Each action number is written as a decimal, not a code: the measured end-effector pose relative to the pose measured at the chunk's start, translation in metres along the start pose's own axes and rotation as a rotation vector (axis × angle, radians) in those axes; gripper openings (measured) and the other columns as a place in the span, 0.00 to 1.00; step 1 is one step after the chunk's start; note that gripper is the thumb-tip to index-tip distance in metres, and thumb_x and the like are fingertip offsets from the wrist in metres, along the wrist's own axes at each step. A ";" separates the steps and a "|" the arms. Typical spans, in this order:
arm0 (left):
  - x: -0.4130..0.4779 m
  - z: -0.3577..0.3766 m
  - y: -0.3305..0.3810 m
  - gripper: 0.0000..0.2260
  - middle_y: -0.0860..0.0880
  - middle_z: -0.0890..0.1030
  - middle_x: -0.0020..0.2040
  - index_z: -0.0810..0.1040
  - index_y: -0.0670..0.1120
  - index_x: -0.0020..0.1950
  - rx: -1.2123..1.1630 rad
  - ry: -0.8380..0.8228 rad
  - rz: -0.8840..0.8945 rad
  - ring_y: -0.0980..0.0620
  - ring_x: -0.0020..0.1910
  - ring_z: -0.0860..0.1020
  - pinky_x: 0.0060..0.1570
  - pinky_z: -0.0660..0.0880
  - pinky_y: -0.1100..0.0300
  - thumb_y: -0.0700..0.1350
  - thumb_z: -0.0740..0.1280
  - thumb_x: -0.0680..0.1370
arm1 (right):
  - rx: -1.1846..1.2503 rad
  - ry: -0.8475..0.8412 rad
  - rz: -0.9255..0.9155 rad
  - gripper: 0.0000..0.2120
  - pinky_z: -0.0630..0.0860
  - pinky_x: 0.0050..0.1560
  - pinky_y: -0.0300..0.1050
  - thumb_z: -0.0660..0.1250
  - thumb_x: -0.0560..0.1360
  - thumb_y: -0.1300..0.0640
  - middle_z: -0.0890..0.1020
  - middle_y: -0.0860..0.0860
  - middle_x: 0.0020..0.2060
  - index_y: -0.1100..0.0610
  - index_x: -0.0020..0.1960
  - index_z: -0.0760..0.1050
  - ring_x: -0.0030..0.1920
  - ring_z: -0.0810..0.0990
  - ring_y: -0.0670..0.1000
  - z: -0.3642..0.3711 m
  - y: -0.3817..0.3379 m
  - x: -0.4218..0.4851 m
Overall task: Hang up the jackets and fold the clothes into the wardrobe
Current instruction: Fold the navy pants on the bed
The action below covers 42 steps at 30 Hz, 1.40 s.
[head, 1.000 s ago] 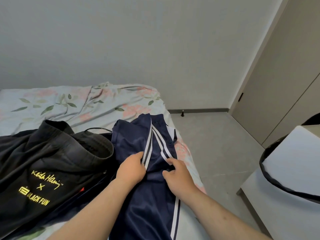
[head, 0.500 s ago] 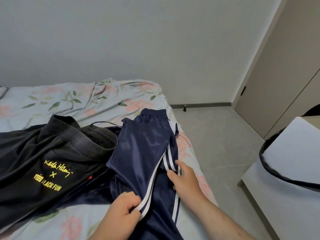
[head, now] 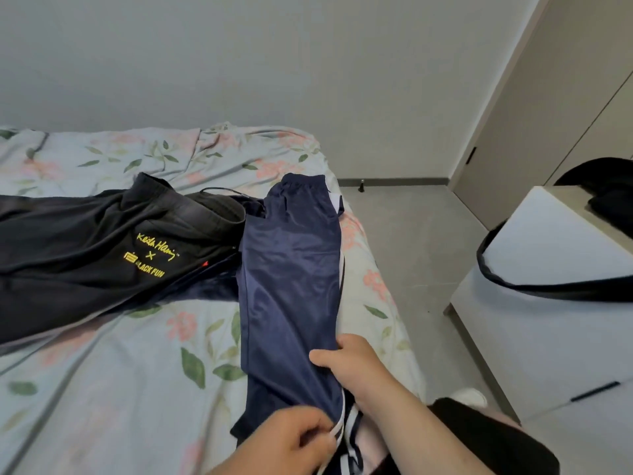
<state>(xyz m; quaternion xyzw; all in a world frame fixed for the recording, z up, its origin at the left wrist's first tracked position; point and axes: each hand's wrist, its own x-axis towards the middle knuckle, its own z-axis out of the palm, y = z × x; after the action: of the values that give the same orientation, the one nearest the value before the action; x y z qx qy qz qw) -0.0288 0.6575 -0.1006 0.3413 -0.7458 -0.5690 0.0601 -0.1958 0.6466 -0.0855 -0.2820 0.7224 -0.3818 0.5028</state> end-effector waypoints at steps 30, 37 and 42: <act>-0.136 0.012 -0.041 0.14 0.51 0.68 0.21 0.68 0.45 0.22 0.090 0.312 -0.631 0.50 0.25 0.67 0.27 0.63 0.63 0.41 0.70 0.64 | -0.509 -0.294 0.330 0.23 0.75 0.56 0.45 0.72 0.74 0.50 0.79 0.50 0.61 0.55 0.67 0.75 0.57 0.78 0.51 -0.017 0.048 -0.104; -0.137 0.022 -0.037 0.13 0.43 0.85 0.37 0.85 0.37 0.41 -0.413 0.316 -0.631 0.44 0.40 0.81 0.44 0.74 0.56 0.47 0.74 0.64 | -0.572 -0.442 0.270 0.21 0.73 0.62 0.45 0.71 0.74 0.47 0.80 0.47 0.57 0.52 0.65 0.77 0.56 0.77 0.51 -0.013 0.043 -0.112; -0.120 0.015 -0.022 0.15 0.35 0.81 0.58 0.77 0.34 0.63 -1.104 0.351 -0.385 0.36 0.58 0.80 0.60 0.74 0.43 0.41 0.61 0.81 | -0.449 -0.443 0.218 0.17 0.75 0.56 0.45 0.69 0.76 0.51 0.82 0.51 0.60 0.54 0.63 0.77 0.52 0.79 0.51 -0.011 0.042 -0.115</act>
<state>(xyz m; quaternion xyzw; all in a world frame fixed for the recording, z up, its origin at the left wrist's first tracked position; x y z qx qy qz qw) 0.0647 0.7364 -0.0892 0.4772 -0.2446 -0.8074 0.2461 -0.1681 0.7633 -0.0593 -0.3828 0.6877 -0.0865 0.6108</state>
